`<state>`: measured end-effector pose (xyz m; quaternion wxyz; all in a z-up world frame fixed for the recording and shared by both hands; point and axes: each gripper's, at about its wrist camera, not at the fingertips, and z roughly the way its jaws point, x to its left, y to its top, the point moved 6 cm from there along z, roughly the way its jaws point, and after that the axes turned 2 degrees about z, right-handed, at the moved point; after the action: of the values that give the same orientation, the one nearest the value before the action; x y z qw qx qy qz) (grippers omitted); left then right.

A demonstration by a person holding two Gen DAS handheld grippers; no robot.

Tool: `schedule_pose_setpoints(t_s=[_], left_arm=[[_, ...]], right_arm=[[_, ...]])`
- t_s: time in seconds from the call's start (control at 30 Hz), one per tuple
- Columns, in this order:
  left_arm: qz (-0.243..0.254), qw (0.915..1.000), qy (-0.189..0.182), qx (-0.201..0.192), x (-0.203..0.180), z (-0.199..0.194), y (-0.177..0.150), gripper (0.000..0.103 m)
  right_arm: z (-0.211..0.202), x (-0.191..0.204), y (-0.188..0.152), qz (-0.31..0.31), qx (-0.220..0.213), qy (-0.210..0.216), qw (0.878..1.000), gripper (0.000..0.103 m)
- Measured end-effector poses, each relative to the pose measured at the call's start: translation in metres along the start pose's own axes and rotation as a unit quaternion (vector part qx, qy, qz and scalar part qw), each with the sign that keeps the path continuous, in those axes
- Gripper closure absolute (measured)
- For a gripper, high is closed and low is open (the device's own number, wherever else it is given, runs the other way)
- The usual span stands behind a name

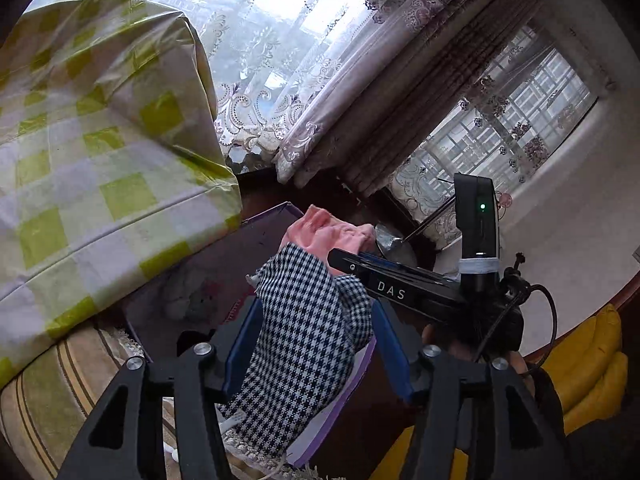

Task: Organize soft objects
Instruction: 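Carry the houndstooth cap and pink towel into the white box and open both grippers, then move both open grippers back toward the table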

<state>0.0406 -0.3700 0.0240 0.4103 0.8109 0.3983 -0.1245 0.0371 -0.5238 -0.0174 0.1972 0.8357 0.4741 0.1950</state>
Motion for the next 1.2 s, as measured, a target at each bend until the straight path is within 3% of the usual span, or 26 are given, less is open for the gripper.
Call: schedule_pose_setpoints(t_s=[0.07,0.33,0.57,0.87,1.07,1.2], left_arm=[[0.004,1.0,0.0,0.006,-0.002,0.001,-0.003,0.042],[-0.004,0.9995,0.028,-0.015,0.011,-0.013,0.004,0.042],[-0.013,0.995,0.087,-0.048,0.035,-0.037,0.005,0.042],[0.025,0.9754,0.205,-0.078,0.078,-0.082,0.003,0.042],[-0.002,0.9624,0.252,-0.102,0.119,-0.129,-0.005,0.042],[-0.006,0.9494,0.288,-0.126,0.141,-0.16,-0.012,0.042]], right_arm=[[-0.001,0.0,0.0,-0.001,-0.004,0.001,1.0,0.044],[0.0,0.016,-0.001,-0.008,-0.003,0.017,1.0,0.043],[-0.004,0.042,-0.004,-0.03,-0.002,0.028,0.999,0.043],[-0.003,0.106,-0.011,-0.085,0.01,0.05,0.995,0.043],[-0.008,0.167,-0.017,-0.129,-0.004,0.087,0.988,0.043],[-0.008,0.206,-0.023,-0.15,-0.004,0.104,0.983,0.043]])
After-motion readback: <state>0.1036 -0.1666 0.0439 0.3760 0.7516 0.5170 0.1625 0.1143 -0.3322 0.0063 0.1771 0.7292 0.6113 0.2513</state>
